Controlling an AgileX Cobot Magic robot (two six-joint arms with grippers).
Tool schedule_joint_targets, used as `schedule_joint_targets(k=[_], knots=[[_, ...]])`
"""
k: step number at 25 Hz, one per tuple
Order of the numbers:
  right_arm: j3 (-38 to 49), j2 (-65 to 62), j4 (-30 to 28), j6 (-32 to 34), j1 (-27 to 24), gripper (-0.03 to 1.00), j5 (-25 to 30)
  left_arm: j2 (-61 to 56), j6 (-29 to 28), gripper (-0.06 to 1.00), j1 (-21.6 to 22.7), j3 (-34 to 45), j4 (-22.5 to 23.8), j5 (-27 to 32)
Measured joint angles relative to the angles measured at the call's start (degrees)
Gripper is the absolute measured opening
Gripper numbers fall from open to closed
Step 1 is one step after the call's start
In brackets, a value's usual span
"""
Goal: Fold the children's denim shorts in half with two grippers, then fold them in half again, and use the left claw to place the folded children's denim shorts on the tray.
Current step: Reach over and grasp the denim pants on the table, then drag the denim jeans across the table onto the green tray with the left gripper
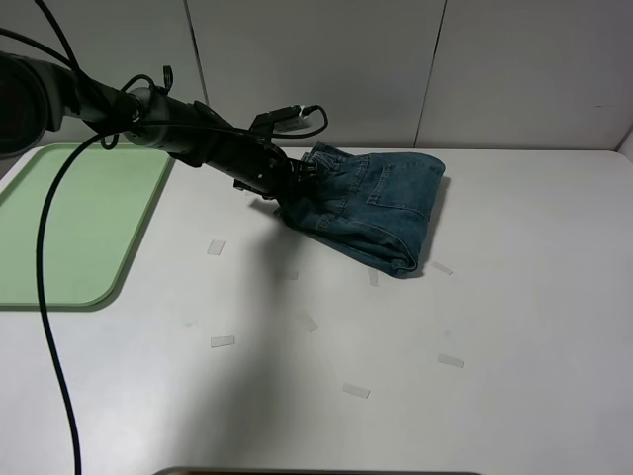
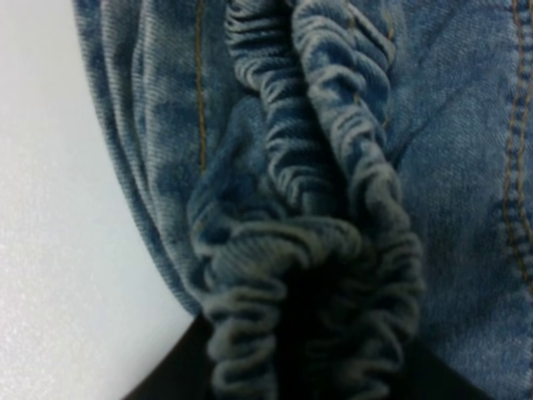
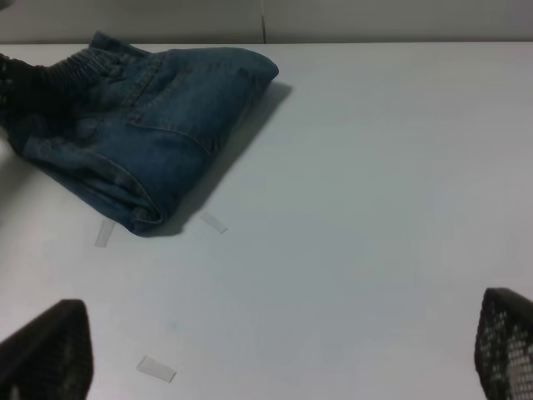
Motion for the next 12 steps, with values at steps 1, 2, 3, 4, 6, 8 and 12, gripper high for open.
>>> schedule_joint_targets(k=[1,2,3,4,6,8,12], knots=[[0.0,0.0,0.0,0.0,0.0,0.69,0.0,0.0,0.0,0.29,0.0,0.0,0.4,0.0],[0.0,0.0,0.0,0.0,0.0,0.69,0.0,-0.1,0.0,0.29,-0.1,0.0,1.1,0.0],[0.0,0.0,0.0,0.0,0.0,0.69,0.0,-0.3,-0.1,0.29,0.0,0.0,2.4,0.0],[0.0,0.0,0.0,0.0,0.0,0.69,0.0,-0.7,-0.2,0.29,-0.1,0.0,4.1,0.1],[0.0,0.0,0.0,0.0,0.0,0.69,0.0,-1.0,-0.4,0.29,-0.2,0.0,6.5,0.2],[0.0,0.0,0.0,0.0,0.0,0.69,0.0,-2.0,-1.1,0.28,-0.2,0.0,11.7,0.5],[0.0,0.0,0.0,0.0,0.0,0.69,0.0,-5.5,-9.0,0.27,-0.2,0.1,30.4,2.8]])
